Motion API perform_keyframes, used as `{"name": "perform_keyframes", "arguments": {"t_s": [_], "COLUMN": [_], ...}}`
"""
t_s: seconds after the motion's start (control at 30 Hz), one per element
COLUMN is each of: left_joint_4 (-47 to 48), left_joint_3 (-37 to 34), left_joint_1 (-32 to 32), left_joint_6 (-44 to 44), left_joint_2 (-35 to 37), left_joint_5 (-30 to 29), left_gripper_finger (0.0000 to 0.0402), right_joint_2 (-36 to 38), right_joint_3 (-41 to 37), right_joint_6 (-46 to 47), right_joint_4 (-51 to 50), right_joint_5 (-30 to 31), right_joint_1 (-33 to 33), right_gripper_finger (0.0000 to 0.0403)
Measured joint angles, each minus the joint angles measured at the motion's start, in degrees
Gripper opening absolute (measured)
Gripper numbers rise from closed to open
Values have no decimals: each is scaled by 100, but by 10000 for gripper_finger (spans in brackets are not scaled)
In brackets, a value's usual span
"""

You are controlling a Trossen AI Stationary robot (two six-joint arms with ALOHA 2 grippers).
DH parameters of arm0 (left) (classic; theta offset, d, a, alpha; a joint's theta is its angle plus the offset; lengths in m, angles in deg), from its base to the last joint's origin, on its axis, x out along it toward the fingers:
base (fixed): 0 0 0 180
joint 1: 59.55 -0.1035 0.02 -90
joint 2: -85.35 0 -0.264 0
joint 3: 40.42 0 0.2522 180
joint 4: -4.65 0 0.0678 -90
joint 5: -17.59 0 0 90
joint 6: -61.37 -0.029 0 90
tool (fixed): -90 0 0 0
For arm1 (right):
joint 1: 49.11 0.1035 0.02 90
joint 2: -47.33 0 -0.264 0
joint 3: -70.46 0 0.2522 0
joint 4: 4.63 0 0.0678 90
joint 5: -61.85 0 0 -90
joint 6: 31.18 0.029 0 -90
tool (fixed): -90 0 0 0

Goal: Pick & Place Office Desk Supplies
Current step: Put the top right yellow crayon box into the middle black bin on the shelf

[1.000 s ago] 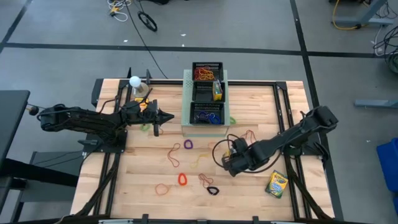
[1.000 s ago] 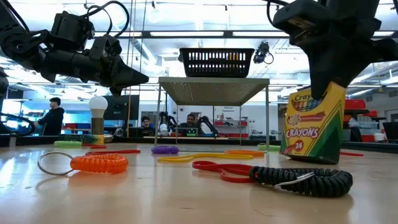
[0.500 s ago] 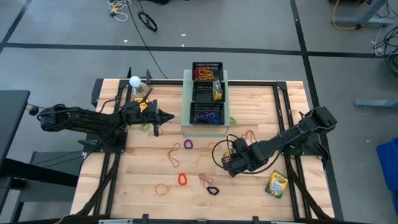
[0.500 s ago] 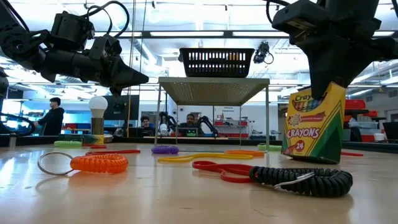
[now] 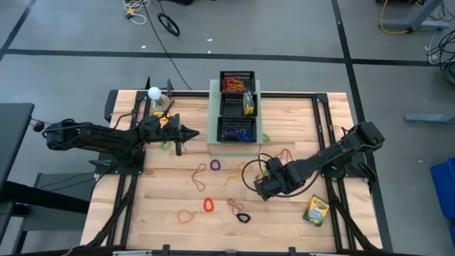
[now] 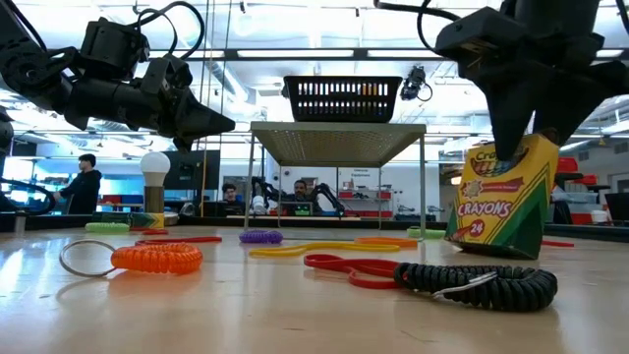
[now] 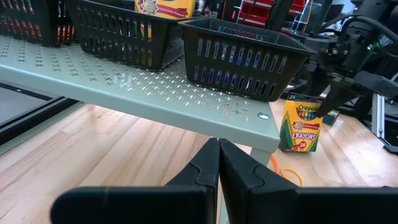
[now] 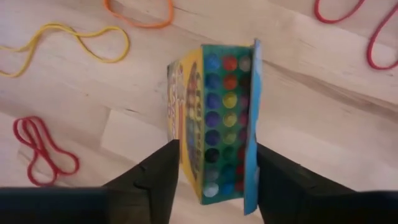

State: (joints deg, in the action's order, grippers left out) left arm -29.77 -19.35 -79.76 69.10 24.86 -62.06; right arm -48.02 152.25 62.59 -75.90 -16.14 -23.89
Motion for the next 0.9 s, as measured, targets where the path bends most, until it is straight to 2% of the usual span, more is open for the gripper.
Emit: {"name": "perform_keyframes", "arguments": {"t_s": [0.37, 0.7, 0.9], "left_joint_4": [0, 0, 0], "left_joint_3": [0, 0, 0], "left_joint_1": [0, -1, 0], "left_joint_6": [0, 0, 0], "left_joint_2": [0, 0, 1], "left_joint_5": [-1, -2, -2], "left_gripper_finger": [14, 14, 14], "right_joint_2": [0, 0, 0], "right_joint_3": [0, 0, 0], "right_joint_6": [-364, -364, -517], "right_joint_4": [445, 442, 433], "right_joint_5": [-24, 7, -8], "right_joint_1": [-110, -110, -183], "right_gripper_finger": [202, 249, 248]}}
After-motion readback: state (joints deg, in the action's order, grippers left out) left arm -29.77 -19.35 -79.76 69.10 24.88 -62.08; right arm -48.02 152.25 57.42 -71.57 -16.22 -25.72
